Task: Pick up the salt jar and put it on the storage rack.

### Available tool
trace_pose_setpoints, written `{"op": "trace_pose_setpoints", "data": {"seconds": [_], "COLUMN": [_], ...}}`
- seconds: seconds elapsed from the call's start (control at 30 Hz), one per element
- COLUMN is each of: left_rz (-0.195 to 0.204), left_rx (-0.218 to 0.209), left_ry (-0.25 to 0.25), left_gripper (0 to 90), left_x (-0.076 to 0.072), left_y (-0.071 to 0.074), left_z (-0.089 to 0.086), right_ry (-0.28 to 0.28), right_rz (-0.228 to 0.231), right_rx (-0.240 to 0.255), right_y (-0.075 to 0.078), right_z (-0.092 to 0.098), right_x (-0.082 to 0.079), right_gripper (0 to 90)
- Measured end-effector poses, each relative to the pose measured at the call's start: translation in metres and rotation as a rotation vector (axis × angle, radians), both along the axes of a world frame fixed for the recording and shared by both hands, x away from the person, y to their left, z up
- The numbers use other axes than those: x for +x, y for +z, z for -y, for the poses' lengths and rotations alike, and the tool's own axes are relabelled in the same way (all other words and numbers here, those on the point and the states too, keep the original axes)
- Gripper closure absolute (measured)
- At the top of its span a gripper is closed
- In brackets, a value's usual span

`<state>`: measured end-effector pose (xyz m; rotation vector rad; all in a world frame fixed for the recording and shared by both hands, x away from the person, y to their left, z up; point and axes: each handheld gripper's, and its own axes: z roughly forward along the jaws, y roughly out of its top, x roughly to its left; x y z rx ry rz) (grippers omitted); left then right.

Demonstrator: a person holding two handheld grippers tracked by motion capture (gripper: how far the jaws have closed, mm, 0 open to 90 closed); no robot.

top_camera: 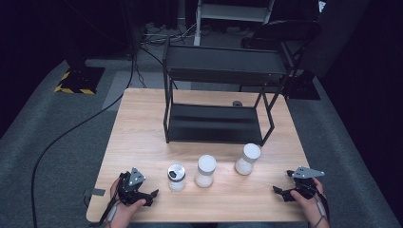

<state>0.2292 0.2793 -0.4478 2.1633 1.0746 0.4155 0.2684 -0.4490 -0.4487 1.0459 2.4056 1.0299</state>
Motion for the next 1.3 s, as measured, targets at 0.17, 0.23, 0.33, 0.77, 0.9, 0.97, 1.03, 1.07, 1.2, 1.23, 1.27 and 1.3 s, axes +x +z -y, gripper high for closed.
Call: {"op": "trace_pose_setpoints", "data": {"seconds": [0.17, 0.23, 0.33, 0.77, 0.9, 0.97, 1.03, 1.07, 1.2, 1.23, 1.27, 1.3], "left_rz": [0.037, 0.074, 0.113, 0.182, 0.204, 0.226, 0.240, 0.246, 0.268, 0.285, 0.285, 0.289], "left_rx": [0.000, -0.030, -0.061, -0.139, -0.171, -0.201, -0.212, -0.218, -0.229, -0.238, -0.238, -0.239], "left_ry": [-0.018, -0.006, -0.011, -0.037, -0.032, -0.025, -0.030, -0.028, -0.028, -0.032, -0.032, -0.030], "left_gripper": [6.5, 6.3, 6.1, 6.2, 6.1, 6.2, 6.1, 6.2, 6.2, 6.2, 6.2, 6.2], "left_x": [-0.005, -0.012, -0.018, -0.028, -0.030, -0.034, -0.035, -0.036, -0.039, -0.040, -0.040, -0.041], "left_y": [0.000, 0.002, 0.005, 0.005, 0.003, 0.002, 0.002, 0.001, 0.000, 0.000, 0.000, 0.001], "left_z": [-0.002, -0.004, -0.008, -0.011, -0.015, -0.018, -0.019, -0.019, -0.018, -0.018, -0.018, -0.017], "right_ry": [0.000, 0.000, 0.000, 0.000, -0.001, -0.001, -0.002, -0.002, -0.002, -0.002, -0.002, -0.002], "right_rz": [0.000, 0.000, 0.000, 0.000, 0.000, 0.000, 0.000, 0.000, 0.000, 0.000, 0.000, 0.000], "right_rx": [0.000, 0.000, 0.000, 0.000, 0.000, -0.001, -0.001, -0.001, -0.001, -0.001, -0.001, 0.000], "right_y": [0.000, 0.000, 0.000, 0.000, 0.000, 0.000, 0.000, 0.000, 0.000, 0.000, 0.000, 0.000], "right_z": [0.000, 0.000, 0.000, 0.000, 0.000, 0.000, 0.000, 0.000, 0.000, 0.000, 0.000, 0.000], "right_x": [0.000, 0.000, 0.000, 0.000, 0.000, 0.000, 0.000, 0.000, 0.000, 0.000, 0.000, 0.000], "right_gripper": [2.5, 2.5, 2.5, 2.5, 2.5, 2.4, 2.4, 2.4, 2.4, 2.4, 2.4, 2.4]}}
